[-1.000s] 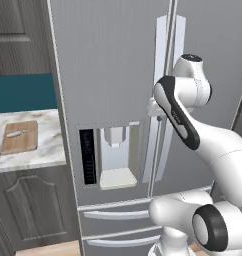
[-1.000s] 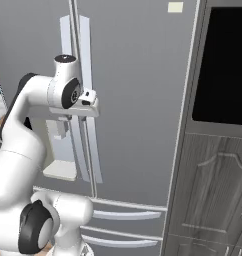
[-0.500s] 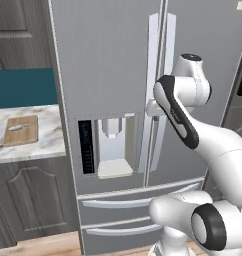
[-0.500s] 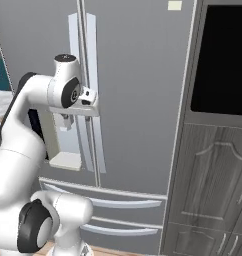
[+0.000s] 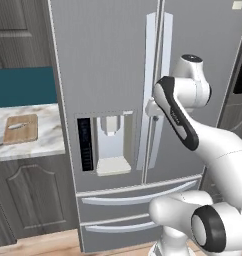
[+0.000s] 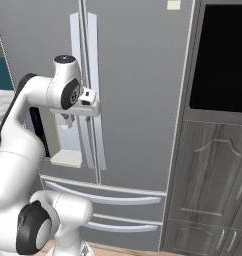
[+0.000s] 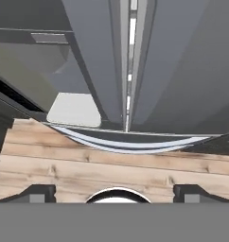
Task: Retrieve a lemon from the fridge and place it on the cutting board with the fish.
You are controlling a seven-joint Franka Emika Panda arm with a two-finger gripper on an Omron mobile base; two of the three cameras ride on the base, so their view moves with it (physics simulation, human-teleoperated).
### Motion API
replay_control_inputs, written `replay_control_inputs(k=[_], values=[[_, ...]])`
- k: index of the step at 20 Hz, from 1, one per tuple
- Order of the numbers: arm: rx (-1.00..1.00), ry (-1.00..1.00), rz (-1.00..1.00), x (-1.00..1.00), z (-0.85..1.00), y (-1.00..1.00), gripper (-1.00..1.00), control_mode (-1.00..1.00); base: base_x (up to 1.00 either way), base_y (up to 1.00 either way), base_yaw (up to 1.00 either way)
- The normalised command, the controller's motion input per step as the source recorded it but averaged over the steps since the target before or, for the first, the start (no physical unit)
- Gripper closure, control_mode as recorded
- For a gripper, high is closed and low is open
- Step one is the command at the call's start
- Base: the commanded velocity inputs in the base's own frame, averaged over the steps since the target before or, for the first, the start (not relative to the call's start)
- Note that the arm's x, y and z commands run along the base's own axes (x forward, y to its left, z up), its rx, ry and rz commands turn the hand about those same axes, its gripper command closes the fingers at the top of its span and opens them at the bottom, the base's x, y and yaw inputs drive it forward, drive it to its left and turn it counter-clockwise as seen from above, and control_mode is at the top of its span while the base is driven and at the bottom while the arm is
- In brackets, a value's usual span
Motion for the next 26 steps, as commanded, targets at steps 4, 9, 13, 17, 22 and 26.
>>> replay_control_inputs(k=[4,9,13,17,22,26], values=[[0.00,-0.11,0.04,0.34,-0.09,-0.56,-1.00,-1.00,0.00,0.00,0.00],[0.00,-0.10,0.01,0.15,-0.02,-0.35,-1.00,-1.00,0.00,0.00,0.00],[0.00,-0.08,0.00,0.58,-0.07,-0.07,-1.00,-1.00,0.00,0.00,0.00],[0.00,-0.09,0.00,0.33,-0.01,0.00,-1.00,-1.00,0.00,0.00,0.00],[0.00,-0.05,0.00,0.33,-0.02,0.00,-1.00,-1.00,0.00,0.00,0.00],[0.00,-0.12,0.00,0.36,0.00,0.00,-1.00,-1.00,0.00,0.00,0.00]])
